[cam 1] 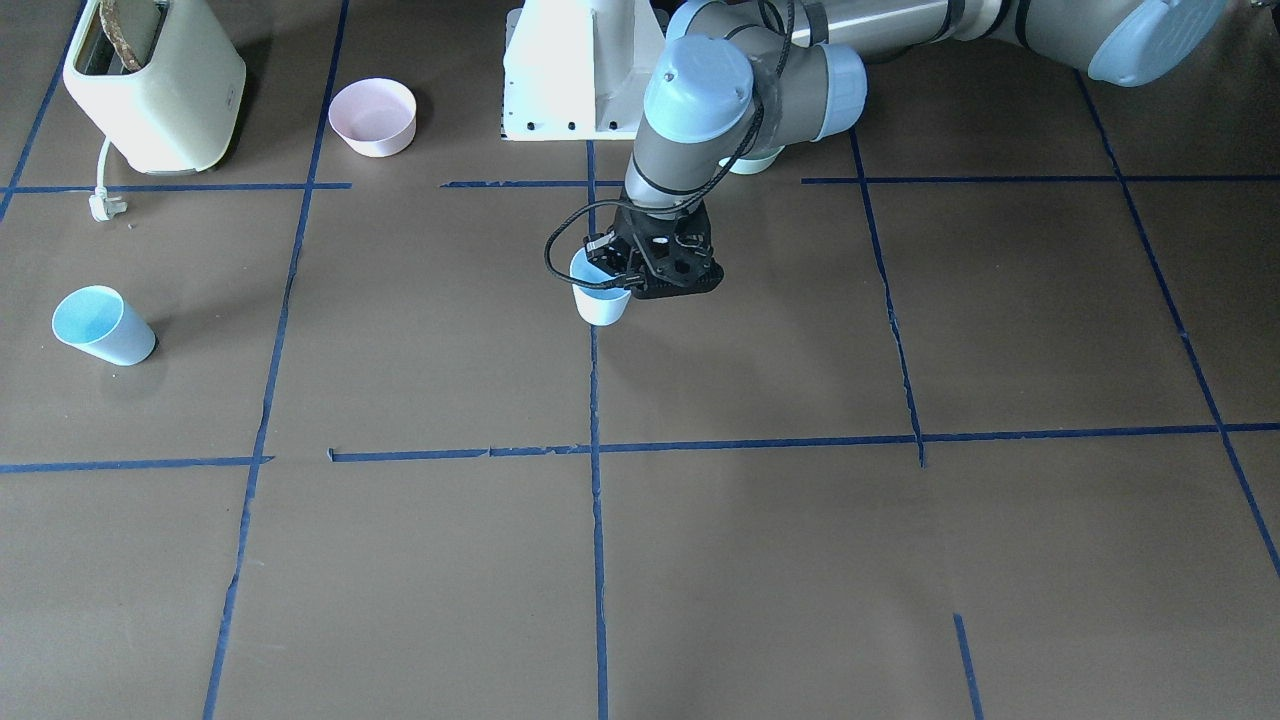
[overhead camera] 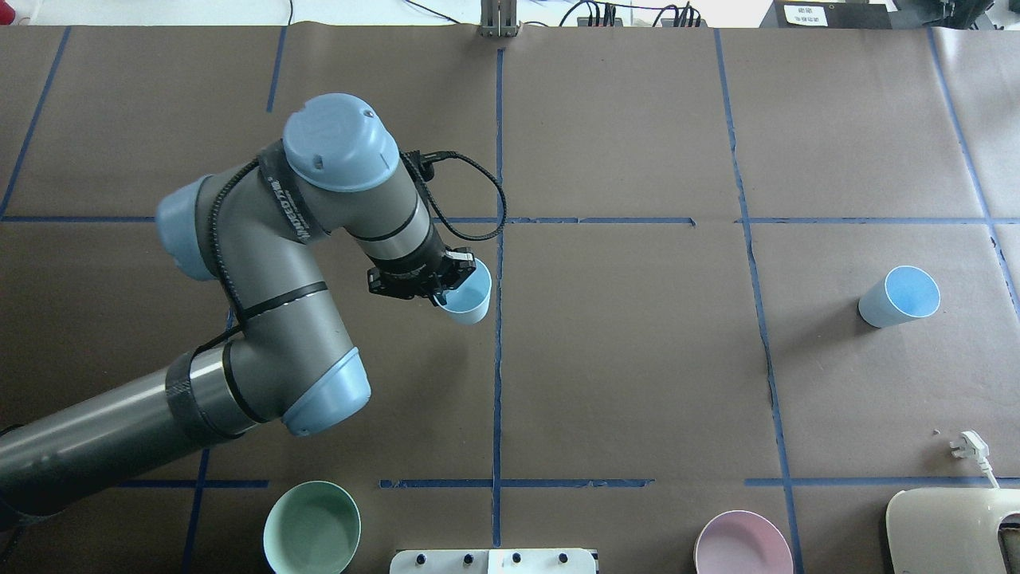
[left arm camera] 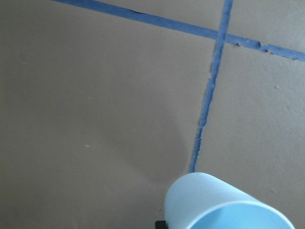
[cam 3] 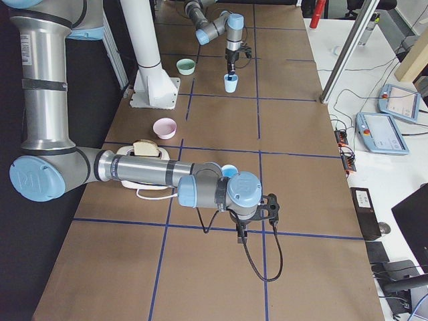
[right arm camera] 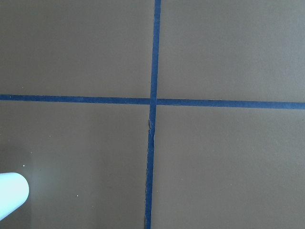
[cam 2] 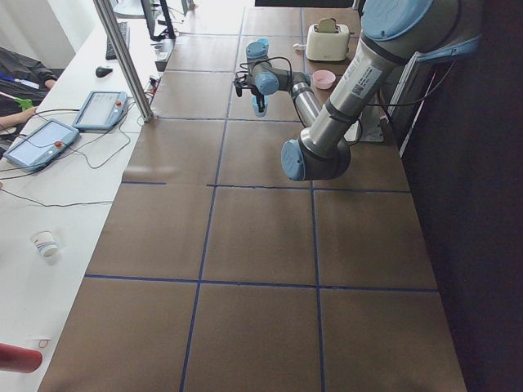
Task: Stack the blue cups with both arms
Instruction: 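Carry the cup with the left gripper to the table center and set it down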
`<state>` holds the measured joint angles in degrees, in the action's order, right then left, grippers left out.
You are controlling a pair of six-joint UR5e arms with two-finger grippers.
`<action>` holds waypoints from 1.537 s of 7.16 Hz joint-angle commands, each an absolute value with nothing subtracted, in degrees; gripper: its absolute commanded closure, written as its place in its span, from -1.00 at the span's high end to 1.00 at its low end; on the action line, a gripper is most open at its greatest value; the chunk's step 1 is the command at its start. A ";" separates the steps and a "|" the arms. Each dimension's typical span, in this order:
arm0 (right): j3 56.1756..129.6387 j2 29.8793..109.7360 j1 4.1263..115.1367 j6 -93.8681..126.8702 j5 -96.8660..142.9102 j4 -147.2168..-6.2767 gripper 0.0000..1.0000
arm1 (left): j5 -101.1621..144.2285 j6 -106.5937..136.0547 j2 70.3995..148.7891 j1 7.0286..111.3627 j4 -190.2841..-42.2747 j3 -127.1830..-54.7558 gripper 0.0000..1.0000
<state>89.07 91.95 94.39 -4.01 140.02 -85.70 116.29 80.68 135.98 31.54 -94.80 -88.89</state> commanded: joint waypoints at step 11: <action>89.38 91.67 94.39 -3.87 140.27 -84.64 1.00 | 114.87 80.42 135.62 31.98 -95.38 -89.97 1.00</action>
